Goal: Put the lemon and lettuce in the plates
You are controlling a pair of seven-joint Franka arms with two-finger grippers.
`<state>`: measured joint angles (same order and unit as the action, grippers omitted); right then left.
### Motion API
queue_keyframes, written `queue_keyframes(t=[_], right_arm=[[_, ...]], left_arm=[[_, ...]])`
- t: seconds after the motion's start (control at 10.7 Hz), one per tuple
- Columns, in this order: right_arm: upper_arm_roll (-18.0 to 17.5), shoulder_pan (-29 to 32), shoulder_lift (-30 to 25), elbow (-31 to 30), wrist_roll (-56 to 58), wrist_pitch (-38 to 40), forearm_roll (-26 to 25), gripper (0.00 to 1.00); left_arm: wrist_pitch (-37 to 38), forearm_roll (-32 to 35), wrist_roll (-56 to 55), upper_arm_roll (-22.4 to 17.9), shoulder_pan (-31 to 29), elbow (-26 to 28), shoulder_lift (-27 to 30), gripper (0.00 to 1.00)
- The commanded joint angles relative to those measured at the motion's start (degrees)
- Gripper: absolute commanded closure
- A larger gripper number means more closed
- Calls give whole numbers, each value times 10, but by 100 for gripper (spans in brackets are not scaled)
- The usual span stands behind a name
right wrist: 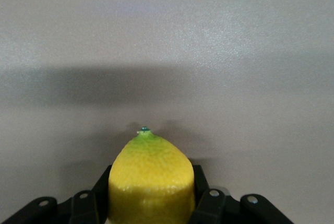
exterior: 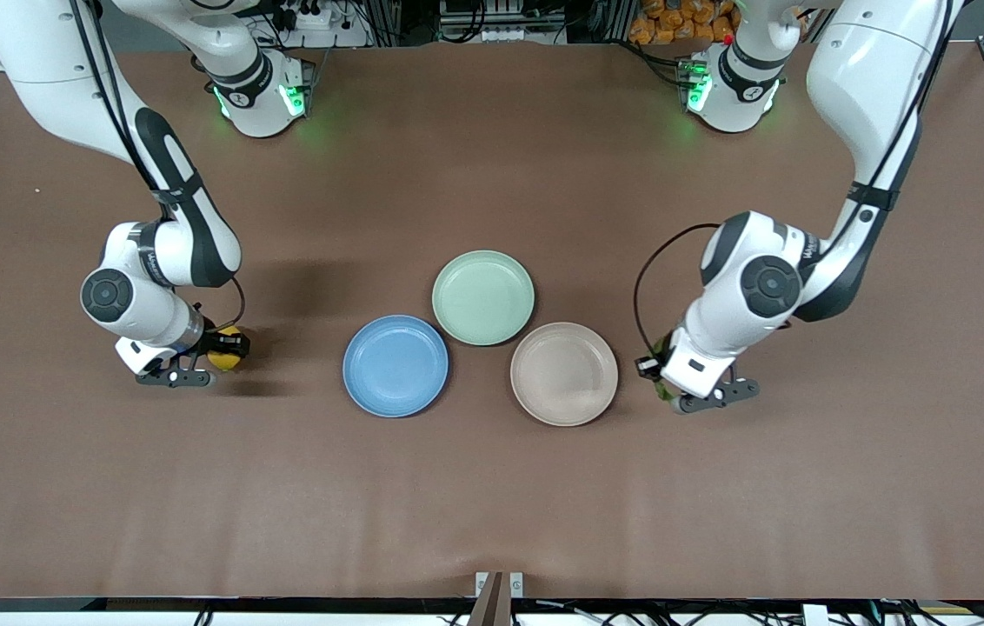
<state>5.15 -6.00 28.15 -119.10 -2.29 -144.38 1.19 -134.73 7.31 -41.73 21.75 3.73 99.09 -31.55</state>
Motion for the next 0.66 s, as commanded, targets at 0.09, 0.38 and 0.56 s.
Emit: queue_keyframes(t=[0.09, 0.38, 0.56], right_arm=[[0, -3, -4, 8, 2, 30, 1, 80], [-1, -23, -8, 47, -4, 88, 6, 82], [-4, -35, -8, 77, -5, 124, 7, 82]], left_arm=[[-4, 5, -55, 7, 35, -28, -25, 100], [-41, 7, -119, 6, 73, -29, -41, 100], [-59, 8, -141, 5, 87, -29, -56, 100]])
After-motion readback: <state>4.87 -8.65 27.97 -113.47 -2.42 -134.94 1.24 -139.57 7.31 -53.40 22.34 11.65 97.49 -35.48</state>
